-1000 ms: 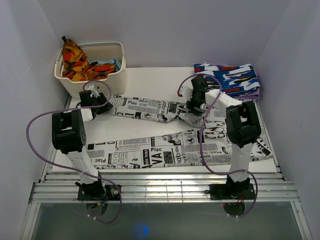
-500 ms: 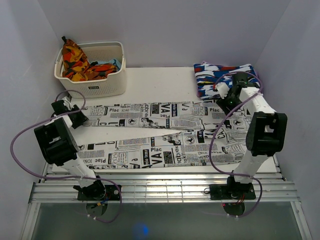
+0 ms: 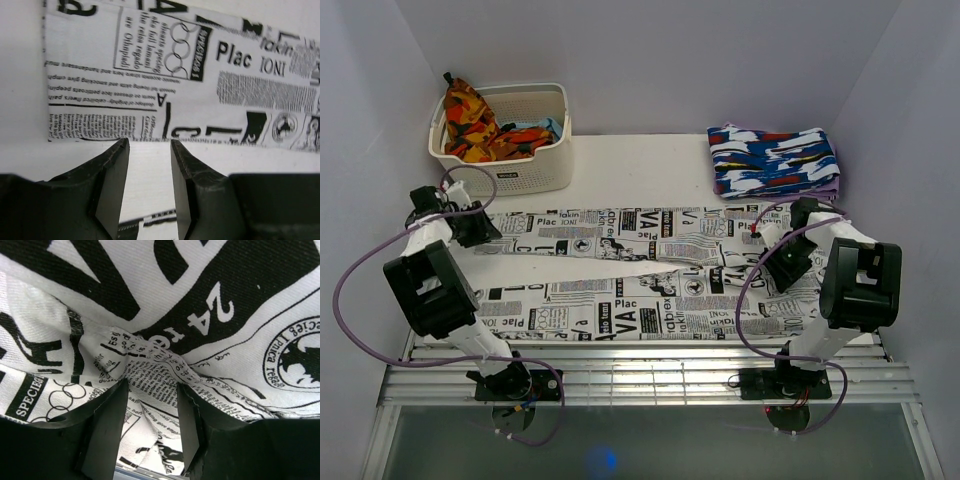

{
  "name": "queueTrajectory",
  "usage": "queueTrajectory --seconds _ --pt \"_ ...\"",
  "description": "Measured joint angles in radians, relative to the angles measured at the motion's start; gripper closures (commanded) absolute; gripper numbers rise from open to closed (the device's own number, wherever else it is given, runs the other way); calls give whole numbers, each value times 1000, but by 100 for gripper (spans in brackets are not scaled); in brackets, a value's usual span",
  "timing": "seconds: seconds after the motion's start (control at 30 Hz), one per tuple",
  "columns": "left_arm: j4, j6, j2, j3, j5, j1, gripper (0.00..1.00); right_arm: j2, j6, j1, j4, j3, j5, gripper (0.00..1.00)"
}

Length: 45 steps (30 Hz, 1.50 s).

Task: Fold and stack the trousers
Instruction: Flatten the trousers out

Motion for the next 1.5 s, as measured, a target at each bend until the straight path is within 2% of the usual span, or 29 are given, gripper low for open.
queueTrajectory --seconds 0.1,0.23,0.43,0.53,0.8,0.93,1.13,1.3,1.5 --pt "-152 153 -44 36 49 0 52 0 27 6 3 0 -5 52" --pt "-341 330 -87 13 59 2 53 10 88 36 2 7 -9 52" --pt "-449 449 -75 -118 2 12 55 14 183 52 10 13 -22 54" --pt "-436 447 -30 -152 -36 13 57 14 222 52 16 13 -21 55" --pt "-450 315 89 -39 -41 19 59 34 297 54 18 59 -74 75" --pt "-415 325 105 12 -31 18 60 34 295 55 -9 137 -111 72" --pt "-362 393 105 127 43 5 60 53 273 53 -51 355 -180 70" --pt "-233 342 112 193 83 -50 60 216 273 53 -50 543 -223 70" --pt "-72 245 212 214 67 -138 62 391 251 64 -44 566 -206 72"
